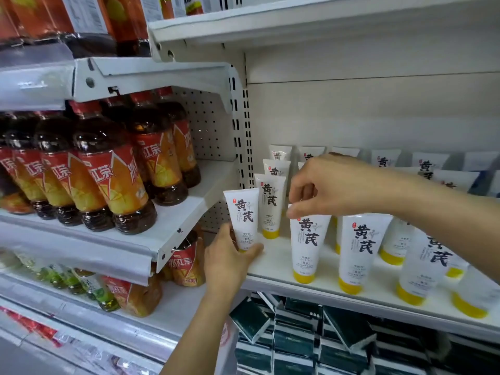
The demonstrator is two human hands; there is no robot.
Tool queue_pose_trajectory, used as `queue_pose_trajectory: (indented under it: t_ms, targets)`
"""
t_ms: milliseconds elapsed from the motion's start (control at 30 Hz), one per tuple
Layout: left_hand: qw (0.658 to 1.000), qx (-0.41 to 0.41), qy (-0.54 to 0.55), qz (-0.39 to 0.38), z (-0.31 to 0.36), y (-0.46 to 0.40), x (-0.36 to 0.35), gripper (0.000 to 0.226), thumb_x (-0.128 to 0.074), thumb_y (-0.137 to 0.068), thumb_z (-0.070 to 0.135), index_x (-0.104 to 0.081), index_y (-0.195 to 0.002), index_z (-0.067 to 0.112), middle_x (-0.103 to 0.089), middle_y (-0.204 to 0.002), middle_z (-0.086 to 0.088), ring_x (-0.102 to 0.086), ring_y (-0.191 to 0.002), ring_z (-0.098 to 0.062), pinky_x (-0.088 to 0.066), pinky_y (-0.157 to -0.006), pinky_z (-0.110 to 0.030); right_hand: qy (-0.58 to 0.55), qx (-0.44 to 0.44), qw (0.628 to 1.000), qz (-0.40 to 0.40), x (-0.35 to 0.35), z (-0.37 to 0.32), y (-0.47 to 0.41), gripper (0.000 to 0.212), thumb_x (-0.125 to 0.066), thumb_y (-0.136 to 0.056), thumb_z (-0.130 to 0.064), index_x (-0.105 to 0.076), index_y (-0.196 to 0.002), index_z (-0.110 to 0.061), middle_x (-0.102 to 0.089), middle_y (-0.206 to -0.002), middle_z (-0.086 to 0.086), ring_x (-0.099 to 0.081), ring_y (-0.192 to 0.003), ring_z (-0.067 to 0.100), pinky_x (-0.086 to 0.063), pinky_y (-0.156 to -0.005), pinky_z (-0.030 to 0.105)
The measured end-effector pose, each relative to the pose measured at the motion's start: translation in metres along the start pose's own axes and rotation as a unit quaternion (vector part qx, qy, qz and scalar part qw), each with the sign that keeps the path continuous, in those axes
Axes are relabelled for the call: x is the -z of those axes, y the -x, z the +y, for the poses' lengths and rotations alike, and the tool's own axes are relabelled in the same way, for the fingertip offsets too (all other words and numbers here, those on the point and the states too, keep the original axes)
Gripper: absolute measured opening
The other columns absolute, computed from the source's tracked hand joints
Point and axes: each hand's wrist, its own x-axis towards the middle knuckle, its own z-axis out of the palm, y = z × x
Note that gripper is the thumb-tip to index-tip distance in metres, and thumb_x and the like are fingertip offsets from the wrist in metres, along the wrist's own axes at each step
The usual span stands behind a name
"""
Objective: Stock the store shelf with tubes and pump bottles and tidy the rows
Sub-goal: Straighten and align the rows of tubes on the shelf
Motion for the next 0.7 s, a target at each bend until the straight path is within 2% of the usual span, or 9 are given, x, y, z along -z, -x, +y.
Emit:
queue_pose_trajectory:
  t_ms: [67,200,267,333,467,633,700]
  targets:
    - [1.0,-0.012,-0.006,-0.004,-0.003,0.001,-0.002,0.05,-0.08,-0.07,0.048,-0.057,-0.108,0.026,-0.067,-0.103,0.012,-0.062,-0.092,-0.011,-0.054,-0.081,-0.037,0.024,-0.005,1.0,-0.005,-0.004,-0.002,0.003,0.023,-0.069,-0.08,-0.049,-0.072,-0.089,-0.028,-0.07,-0.08,-0.016,-0.064,-0.077,0.005,-0.054,-0.071,0.029]
    - [0.998,-0.031,0.024,-0.045,-0.006,0.01,-0.001,0.048,-0.083,-0.066,0.042,-0.062,-0.107,0.028,-0.069,-0.1,0.014,-0.064,-0.086,-0.005,-0.057,-0.078,-0.036,0.061,0.004,0.998,-0.005,-0.01,-0.001,0.004,0.018,-0.068,-0.08,-0.042,-0.07,-0.088,-0.026,-0.067,-0.078,-0.011,-0.06,-0.074,0.006,-0.048,-0.063,0.026]
    - [0.997,-0.041,0.037,-0.058,-0.007,0.016,-0.001,0.044,-0.085,-0.066,0.039,-0.064,-0.103,0.028,-0.069,-0.096,0.015,-0.063,-0.083,-0.001,-0.056,-0.075,-0.03,0.063,0.007,0.998,-0.005,-0.012,-0.001,0.003,0.019,-0.068,-0.08,-0.042,-0.068,-0.086,-0.024,-0.066,-0.075,-0.009,-0.059,-0.071,0.008,-0.047,-0.06,0.027]
    - [0.996,-0.049,0.046,-0.065,-0.008,0.02,0.0,0.043,-0.085,-0.067,0.037,-0.063,-0.102,0.029,-0.068,-0.096,0.017,-0.061,-0.084,0.003,-0.054,-0.074,-0.025,0.054,0.011,0.998,-0.009,-0.013,-0.001,0.003,0.018,-0.07,-0.079,-0.042,-0.068,-0.085,-0.025,-0.065,-0.074,-0.01,-0.059,-0.07,0.007,-0.047,-0.059,0.028]
    - [0.994,-0.054,0.059,-0.068,-0.008,0.024,-0.001,0.042,-0.085,-0.066,0.037,-0.062,-0.102,0.031,-0.068,-0.097,0.018,-0.061,-0.087,0.004,-0.055,-0.076,-0.026,0.059,0.016,0.998,-0.016,-0.013,0.001,0.003,0.016,-0.072,-0.077,-0.038,-0.067,-0.086,-0.026,-0.06,-0.071,-0.012,-0.054,-0.066,0.003,-0.038,-0.054,0.026]
    - [0.995,-0.06,0.051,-0.06,-0.005,0.027,0.001,0.044,-0.085,-0.067,0.039,-0.062,-0.103,0.031,-0.067,-0.097,0.019,-0.059,-0.088,0.006,-0.054,-0.075,-0.026,0.069,0.017,0.997,-0.009,-0.018,0.002,0.003,0.016,-0.07,-0.076,-0.032,-0.059,-0.08,-0.023,-0.057,-0.069,-0.008,-0.054,-0.065,0.011,-0.043,-0.056,0.031]
    - [0.995,-0.061,0.048,-0.062,-0.004,0.028,0.001,0.044,-0.085,-0.067,0.039,-0.062,-0.104,0.03,-0.066,-0.097,0.019,-0.058,-0.087,0.007,-0.051,-0.071,-0.02,0.066,0.019,0.998,-0.011,-0.018,0.002,0.003,0.015,-0.07,-0.076,-0.03,-0.059,-0.08,-0.021,-0.057,-0.069,-0.007,-0.055,-0.066,0.013,-0.044,-0.057,0.033]
